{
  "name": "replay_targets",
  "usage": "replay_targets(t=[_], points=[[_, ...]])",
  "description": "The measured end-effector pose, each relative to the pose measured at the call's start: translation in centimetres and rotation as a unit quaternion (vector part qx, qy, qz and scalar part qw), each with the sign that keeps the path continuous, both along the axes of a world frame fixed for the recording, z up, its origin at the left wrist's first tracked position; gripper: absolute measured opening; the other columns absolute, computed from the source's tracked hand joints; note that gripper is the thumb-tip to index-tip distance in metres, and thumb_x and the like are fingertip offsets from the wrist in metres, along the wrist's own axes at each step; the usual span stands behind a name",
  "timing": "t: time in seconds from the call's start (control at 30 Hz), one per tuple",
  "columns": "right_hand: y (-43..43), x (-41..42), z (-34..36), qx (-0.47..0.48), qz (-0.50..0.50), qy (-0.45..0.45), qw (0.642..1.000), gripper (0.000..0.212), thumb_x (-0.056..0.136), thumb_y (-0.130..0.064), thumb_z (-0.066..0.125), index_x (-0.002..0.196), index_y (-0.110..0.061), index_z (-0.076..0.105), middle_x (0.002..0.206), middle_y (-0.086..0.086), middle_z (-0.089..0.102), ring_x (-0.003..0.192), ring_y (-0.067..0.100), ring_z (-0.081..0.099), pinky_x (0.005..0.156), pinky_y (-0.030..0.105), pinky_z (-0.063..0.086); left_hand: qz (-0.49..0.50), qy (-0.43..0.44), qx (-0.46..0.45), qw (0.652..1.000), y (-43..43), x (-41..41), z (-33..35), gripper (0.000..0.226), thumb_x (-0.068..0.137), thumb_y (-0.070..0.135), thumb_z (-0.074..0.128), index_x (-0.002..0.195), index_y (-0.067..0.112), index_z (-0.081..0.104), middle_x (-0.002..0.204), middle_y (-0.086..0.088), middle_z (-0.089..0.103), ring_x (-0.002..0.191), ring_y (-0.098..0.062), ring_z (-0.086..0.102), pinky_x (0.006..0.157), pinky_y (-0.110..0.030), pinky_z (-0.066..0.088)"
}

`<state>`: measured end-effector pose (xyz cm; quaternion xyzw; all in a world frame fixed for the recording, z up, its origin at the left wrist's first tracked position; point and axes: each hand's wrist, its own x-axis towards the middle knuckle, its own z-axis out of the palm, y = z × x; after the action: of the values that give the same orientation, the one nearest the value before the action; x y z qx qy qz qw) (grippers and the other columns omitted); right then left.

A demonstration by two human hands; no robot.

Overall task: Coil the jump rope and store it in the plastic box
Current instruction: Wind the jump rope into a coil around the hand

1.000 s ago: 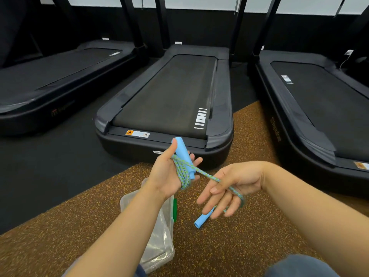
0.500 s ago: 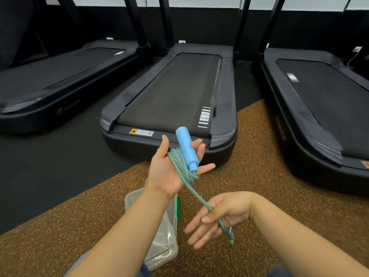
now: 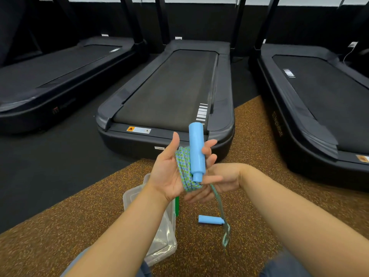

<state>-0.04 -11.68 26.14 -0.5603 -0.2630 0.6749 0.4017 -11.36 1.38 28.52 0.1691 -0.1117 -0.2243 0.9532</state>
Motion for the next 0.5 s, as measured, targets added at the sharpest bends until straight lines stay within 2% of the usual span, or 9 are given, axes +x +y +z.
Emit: replay_targets(t=[0.07, 0.1, 0.2, 0.3, 0.37, 0.4, 0.47, 0.5], points=[[0.4, 0.3, 1.2, 0.014, -0.049, -0.01, 0.999, 0.024, 0.097, -0.016, 0.039, 0.104, -0.011, 0.061, 0.094, 0.013, 0.064, 0.072, 0.014, 0.063, 0.063, 0.023, 0.05, -0.011, -0.006, 0.005, 1.0, 0.0, 0.1, 0.0, 0.086, 0.087, 0.05, 0.056, 0.146, -0.001, 0.021, 0.105, -0.011, 0.062, 0.107, -0.031, 0.061, 0.105, -0.062, 0.027], [0.6, 0.3, 1.8, 0.018, -0.086, -0.015, 0.996, 0.022, 0.095, -0.016, 0.041, 0.097, -0.012, 0.062, 0.081, 0.008, 0.06, 0.063, 0.011, 0.058, 0.06, 0.022, 0.048, -0.011, -0.007, 0.017, 1.0, 0.0, 0.2, 0.0, 0.085, 0.086, 0.05, 0.056, 0.146, -0.002, 0.023, 0.105, -0.011, 0.062, 0.106, -0.031, 0.061, 0.104, -0.062, 0.029], [0.6, 1.0, 3.7, 0.017, -0.164, -0.036, 0.986, 0.026, 0.098, -0.009, 0.031, 0.083, -0.012, 0.052, 0.05, -0.009, 0.056, 0.038, 0.0, 0.049, 0.049, 0.018, 0.047, -0.003, 0.001, 0.086, 0.996, 0.2, 0.4, 0.0, 0.08, 0.083, 0.052, 0.059, 0.14, -0.001, 0.04, 0.099, -0.01, 0.064, 0.1, -0.03, 0.065, 0.101, -0.061, 0.036], [1.0, 1.4, 5.3, 0.027, -0.114, -0.108, 0.987, 0.026, 0.098, -0.005, 0.03, 0.084, -0.003, 0.052, 0.039, -0.005, 0.048, 0.036, 0.005, 0.049, 0.045, 0.017, 0.044, 0.002, 0.008, 0.188, 0.982, 0.2, 0.4, 0.0, 0.075, 0.078, 0.05, 0.066, 0.133, 0.0, 0.05, 0.093, -0.009, 0.064, 0.094, -0.028, 0.068, 0.093, -0.056, 0.045], [1.3, 1.8, 6.3, 0.014, -0.087, -0.16, 0.983, 0.021, 0.097, -0.013, 0.038, 0.098, 0.0, 0.054, 0.041, 0.0, 0.048, 0.039, 0.008, 0.049, 0.047, 0.017, 0.044, -0.013, 0.007, 0.231, 0.973, 0.3, 0.3, 0.0, 0.067, 0.076, 0.044, 0.07, 0.127, 0.002, 0.057, 0.092, -0.009, 0.065, 0.094, -0.028, 0.068, 0.091, -0.054, 0.048], [1.4, 2.1, 6.7, 0.001, -0.081, -0.179, 0.98, 0.023, 0.097, -0.015, 0.04, 0.107, 0.0, 0.055, 0.05, 0.002, 0.057, 0.042, 0.009, 0.05, 0.049, 0.019, 0.044, -0.021, 0.011, 0.248, 0.968, 0.4, 0.2, 0.0, 0.064, 0.075, 0.041, 0.072, 0.125, 0.003, 0.059, 0.092, -0.009, 0.065, 0.094, -0.027, 0.068, 0.09, -0.053, 0.049], [1.5, 3.1, 7.2, -0.03, -0.1, -0.193, 0.976, 0.026, 0.096, -0.009, 0.044, 0.12, -0.003, 0.053, 0.09, 0.009, 0.072, 0.053, 0.008, 0.062, 0.051, 0.019, 0.05, -0.041, 0.03, 0.282, 0.958, 0.7, 0.2, -0.1, 0.067, 0.071, 0.037, 0.076, 0.125, 0.002, 0.056, 0.091, -0.009, 0.065, 0.091, -0.026, 0.068, 0.088, -0.051, 0.051], [1.4, 3.7, 7.3, -0.046, -0.112, -0.2, 0.972, 0.03, 0.095, -0.005, 0.045, 0.124, -0.004, 0.052, 0.109, 0.012, 0.069, 0.064, 0.007, 0.067, 0.055, 0.019, 0.055, -0.052, 0.043, 0.297, 0.953, 0.8, 0.3, -0.1, 0.07, 0.07, 0.038, 0.077, 0.126, 0.002, 0.053, 0.09, -0.009, 0.065, 0.088, -0.025, 0.068, 0.087, -0.05, 0.051]])
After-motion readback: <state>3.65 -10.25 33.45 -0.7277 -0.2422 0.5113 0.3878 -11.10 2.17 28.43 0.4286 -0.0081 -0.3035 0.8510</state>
